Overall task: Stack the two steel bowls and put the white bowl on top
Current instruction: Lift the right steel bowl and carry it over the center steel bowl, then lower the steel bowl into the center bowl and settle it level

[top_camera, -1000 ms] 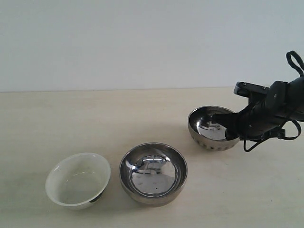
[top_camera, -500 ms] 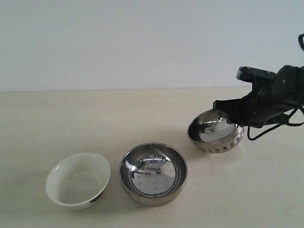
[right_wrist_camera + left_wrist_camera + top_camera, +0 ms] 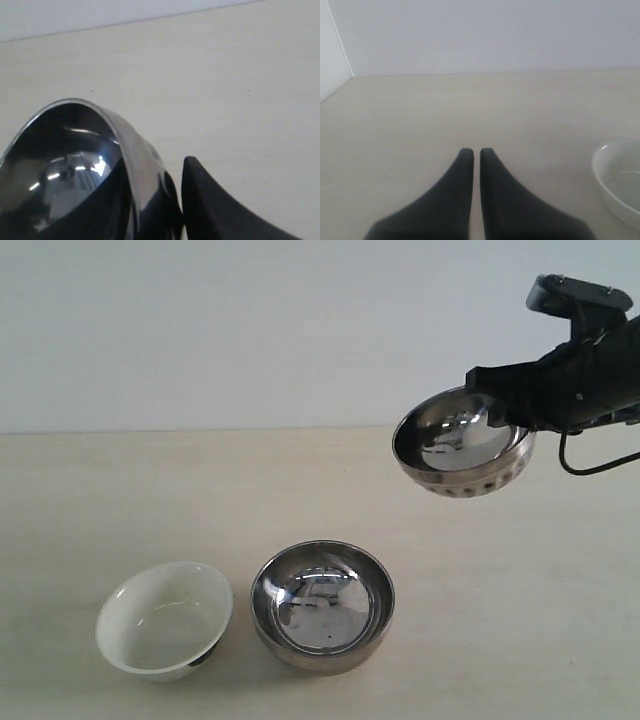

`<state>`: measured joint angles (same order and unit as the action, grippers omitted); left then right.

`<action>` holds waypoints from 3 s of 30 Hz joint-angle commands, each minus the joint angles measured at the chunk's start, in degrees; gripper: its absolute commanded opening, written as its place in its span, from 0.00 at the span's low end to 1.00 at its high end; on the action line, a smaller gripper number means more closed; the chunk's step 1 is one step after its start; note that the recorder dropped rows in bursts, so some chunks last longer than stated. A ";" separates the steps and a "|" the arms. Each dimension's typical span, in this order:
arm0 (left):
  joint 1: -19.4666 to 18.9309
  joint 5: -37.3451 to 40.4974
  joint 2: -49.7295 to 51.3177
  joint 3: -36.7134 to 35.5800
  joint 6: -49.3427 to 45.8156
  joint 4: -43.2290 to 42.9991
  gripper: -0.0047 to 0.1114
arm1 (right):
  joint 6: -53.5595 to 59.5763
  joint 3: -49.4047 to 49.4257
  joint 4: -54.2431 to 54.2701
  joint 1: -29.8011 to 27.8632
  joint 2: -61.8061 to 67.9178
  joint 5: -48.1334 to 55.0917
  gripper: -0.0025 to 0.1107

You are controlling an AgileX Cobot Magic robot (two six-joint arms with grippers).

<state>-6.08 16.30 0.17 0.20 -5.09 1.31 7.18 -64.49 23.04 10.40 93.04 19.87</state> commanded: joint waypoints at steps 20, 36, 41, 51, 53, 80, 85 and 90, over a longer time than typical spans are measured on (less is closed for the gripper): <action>-0.03 -0.36 -0.17 -0.20 0.65 0.15 0.08 | 10.26 -0.19 10.24 18.80 8.64 4.94 0.02; -0.03 -0.36 -0.17 -0.20 0.65 0.15 0.08 | 11.44 -0.19 10.62 18.80 12.61 2.84 0.02; -0.03 -0.36 -0.17 -0.20 0.65 0.15 0.08 | 12.27 -0.19 10.62 18.80 12.83 2.84 0.02; -0.03 -0.36 -0.17 -0.20 0.65 0.15 0.08 | 12.60 -0.19 10.85 18.80 12.83 2.84 0.02; -0.03 -0.36 -0.17 -0.20 0.65 0.15 0.08 | 12.60 -0.19 10.84 18.80 12.83 2.84 0.02; -0.03 -0.36 -0.17 -0.20 0.65 0.15 0.08 | 14.77 -0.19 11.25 18.80 9.77 1.43 0.40; -0.03 -0.36 -0.17 -0.20 0.65 0.15 0.08 | 14.77 -0.19 11.25 18.80 8.27 2.58 0.40; -0.03 -0.36 -0.17 -0.20 0.65 0.15 0.08 | 17.45 -0.19 11.10 18.80 5.49 5.45 0.40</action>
<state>-6.08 16.30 0.17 0.20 -5.09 1.31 22.39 -64.49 34.19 29.14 100.88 24.15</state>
